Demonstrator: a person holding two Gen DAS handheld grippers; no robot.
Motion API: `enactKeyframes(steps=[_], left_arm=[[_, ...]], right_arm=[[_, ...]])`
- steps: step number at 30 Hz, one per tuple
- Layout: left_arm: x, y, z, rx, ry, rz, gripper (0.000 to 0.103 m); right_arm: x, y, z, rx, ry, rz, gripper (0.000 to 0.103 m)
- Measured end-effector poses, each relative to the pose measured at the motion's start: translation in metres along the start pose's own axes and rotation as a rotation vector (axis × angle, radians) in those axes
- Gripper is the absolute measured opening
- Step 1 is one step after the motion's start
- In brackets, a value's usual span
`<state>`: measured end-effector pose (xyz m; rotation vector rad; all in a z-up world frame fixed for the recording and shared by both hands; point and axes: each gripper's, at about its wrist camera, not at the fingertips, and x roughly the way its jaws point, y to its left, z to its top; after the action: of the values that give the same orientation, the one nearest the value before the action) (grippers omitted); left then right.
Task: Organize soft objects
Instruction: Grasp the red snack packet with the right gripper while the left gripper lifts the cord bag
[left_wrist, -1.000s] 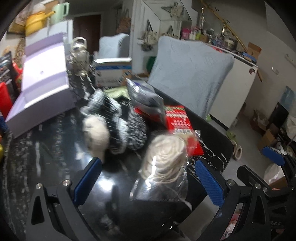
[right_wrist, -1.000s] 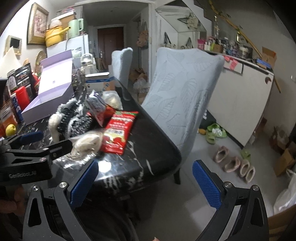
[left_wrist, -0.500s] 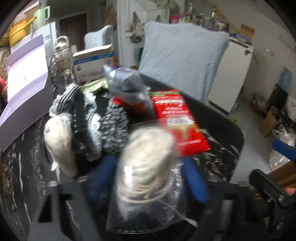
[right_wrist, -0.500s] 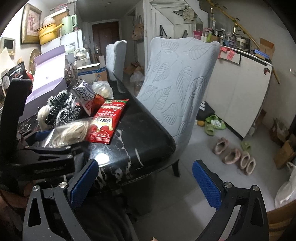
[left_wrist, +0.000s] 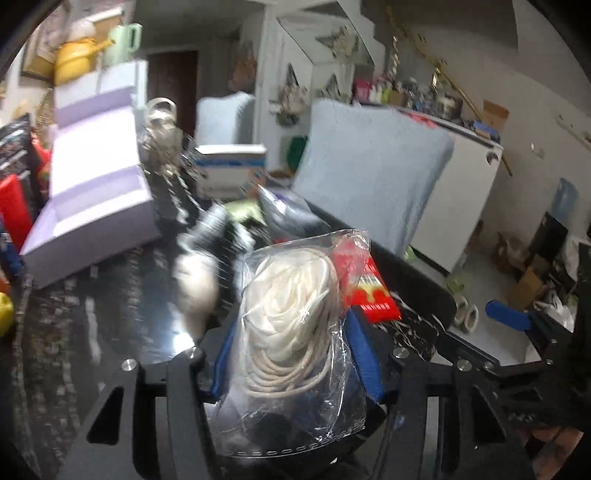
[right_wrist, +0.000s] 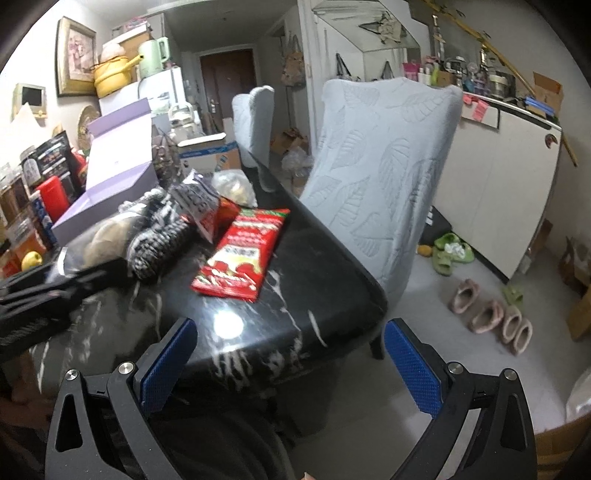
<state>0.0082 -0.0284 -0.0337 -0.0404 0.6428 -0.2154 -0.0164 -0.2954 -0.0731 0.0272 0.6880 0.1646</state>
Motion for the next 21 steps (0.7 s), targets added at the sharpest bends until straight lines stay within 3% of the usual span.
enactKeyframes(steps=[5,9,19,21], left_arm=[[-0.014,0.020,0.004,-0.022,-0.054,0.109,0.055],[-0.009,0.040,0.001,-0.075,-0.053,0.156,0.055],[-0.003,0.054,-0.004,-0.128,-0.047,0.176,0.055],[-0.004,0.053,-0.004,-0.129,-0.044,0.174,0.055]], right_arm=[[0.007,0.015,0.016,-0.038,-0.037,0.004,0.103],[0.031,0.031,0.032,-0.068,-0.032,-0.012,0.103],[0.100,0.036,0.050,-0.068,0.098,-0.047,0.101],[0.107,0.036,0.050,-0.073,0.113,-0.050,0.095]])
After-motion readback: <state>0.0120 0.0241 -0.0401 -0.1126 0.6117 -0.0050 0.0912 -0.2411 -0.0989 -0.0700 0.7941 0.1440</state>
